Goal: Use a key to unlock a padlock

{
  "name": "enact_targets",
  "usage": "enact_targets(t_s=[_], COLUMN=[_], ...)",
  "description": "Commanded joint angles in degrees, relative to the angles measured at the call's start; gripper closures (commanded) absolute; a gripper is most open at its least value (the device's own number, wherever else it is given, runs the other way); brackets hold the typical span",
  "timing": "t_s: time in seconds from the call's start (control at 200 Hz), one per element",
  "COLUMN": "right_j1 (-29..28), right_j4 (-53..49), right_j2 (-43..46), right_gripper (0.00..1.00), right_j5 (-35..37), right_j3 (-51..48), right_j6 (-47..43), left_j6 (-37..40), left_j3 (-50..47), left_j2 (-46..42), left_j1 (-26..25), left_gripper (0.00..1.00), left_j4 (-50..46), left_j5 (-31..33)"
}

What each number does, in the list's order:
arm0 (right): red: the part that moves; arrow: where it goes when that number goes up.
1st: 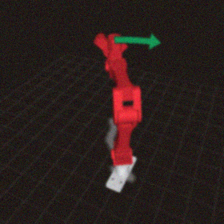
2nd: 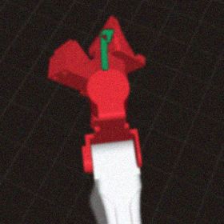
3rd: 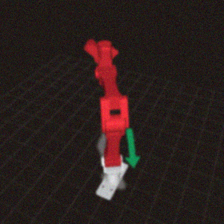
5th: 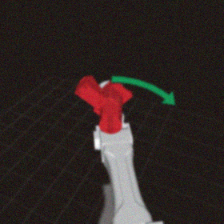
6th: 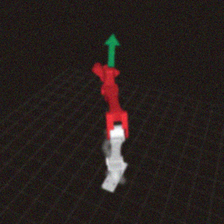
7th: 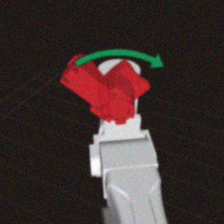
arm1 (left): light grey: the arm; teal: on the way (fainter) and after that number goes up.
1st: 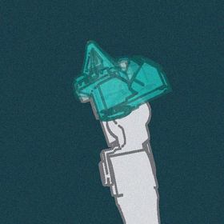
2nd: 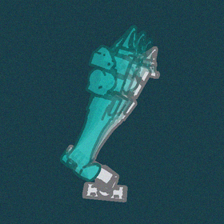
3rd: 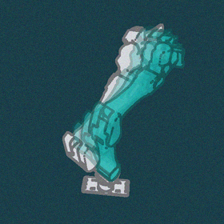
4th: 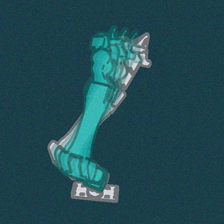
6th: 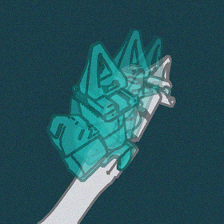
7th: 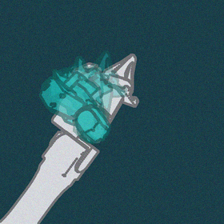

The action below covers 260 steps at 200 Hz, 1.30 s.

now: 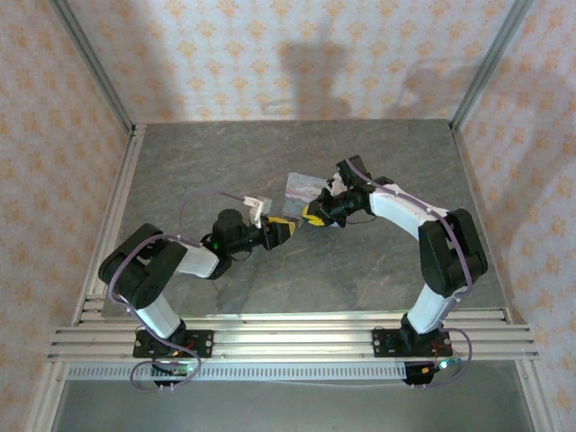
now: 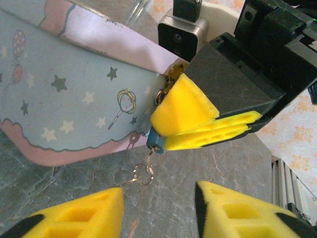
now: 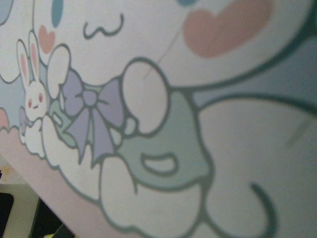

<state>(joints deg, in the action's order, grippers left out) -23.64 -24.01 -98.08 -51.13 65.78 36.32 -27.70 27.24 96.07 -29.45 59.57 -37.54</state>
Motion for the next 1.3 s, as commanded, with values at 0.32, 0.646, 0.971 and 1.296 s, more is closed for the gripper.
enact_targets(t_s=[0.32,0.646,0.971,1.296], right_j1=[0.0,0.1,0.6,0.8], right_j4=[-2.1,-2.3,-2.5,-3.0], right_j2=[1.3,1.2,1.8,2.3], right_gripper=[1.0,1.0,1.0,1.0], right_j5=[-4.1,-4.3,-3.9,-3.7], right_j3=[-0.5,-0.7,-0.7,-0.9], right_j6=[0.1,-0.1,-0.1,-0.5], left_j6=[-1.4,-2.6,-2.6,-6.0], left_j3=[5.9,7.1,4.3,3.7], left_j2=[9.1,11.7,10.7,11.6], left_j1=[-2.3,-2.4,-2.4,-1.5], left_gripper=[0.68,0.76,0.59,0.68], left_j4=[6.9,9.2,9.8,12.8], left_j5=[-0.4,0.6,3.0,1.8])
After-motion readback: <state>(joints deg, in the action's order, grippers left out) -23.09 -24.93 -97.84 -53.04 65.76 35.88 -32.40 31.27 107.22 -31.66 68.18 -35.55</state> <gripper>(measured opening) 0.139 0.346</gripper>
